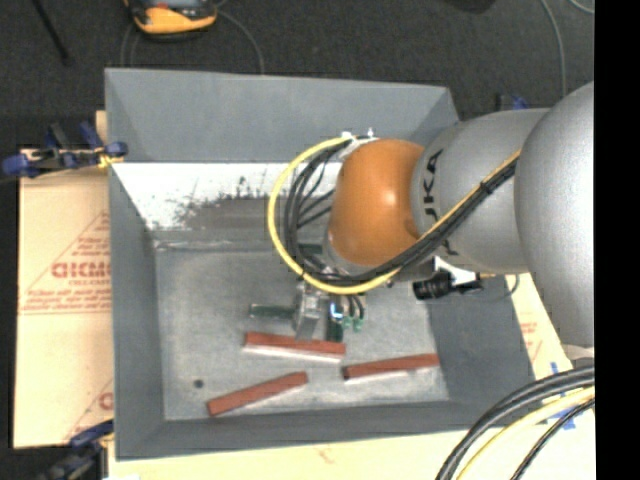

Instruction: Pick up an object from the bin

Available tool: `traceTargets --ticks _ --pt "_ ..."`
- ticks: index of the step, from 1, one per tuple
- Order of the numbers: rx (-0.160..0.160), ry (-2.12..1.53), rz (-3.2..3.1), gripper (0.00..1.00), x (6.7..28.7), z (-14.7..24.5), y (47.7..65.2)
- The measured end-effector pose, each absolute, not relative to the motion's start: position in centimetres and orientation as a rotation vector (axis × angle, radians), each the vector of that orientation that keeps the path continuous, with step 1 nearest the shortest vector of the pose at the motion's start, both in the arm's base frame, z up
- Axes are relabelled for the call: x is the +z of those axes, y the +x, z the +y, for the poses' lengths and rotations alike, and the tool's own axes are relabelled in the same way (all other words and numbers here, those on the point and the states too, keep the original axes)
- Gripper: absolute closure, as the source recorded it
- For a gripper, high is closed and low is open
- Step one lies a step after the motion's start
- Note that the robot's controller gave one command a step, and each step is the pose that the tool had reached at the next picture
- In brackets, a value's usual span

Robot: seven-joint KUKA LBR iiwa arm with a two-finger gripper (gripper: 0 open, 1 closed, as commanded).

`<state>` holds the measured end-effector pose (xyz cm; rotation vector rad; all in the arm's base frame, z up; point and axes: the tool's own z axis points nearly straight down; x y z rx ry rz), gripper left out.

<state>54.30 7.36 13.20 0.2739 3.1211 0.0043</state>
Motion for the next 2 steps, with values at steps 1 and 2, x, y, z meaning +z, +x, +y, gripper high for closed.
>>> traceTargets --ticks 1,2 --pt "-0.002 0.255 3.129 1.00 12.4 8.6 56.2" --pt "0.001 0.235 3.130 1.00 13.9 7.3 54.1"
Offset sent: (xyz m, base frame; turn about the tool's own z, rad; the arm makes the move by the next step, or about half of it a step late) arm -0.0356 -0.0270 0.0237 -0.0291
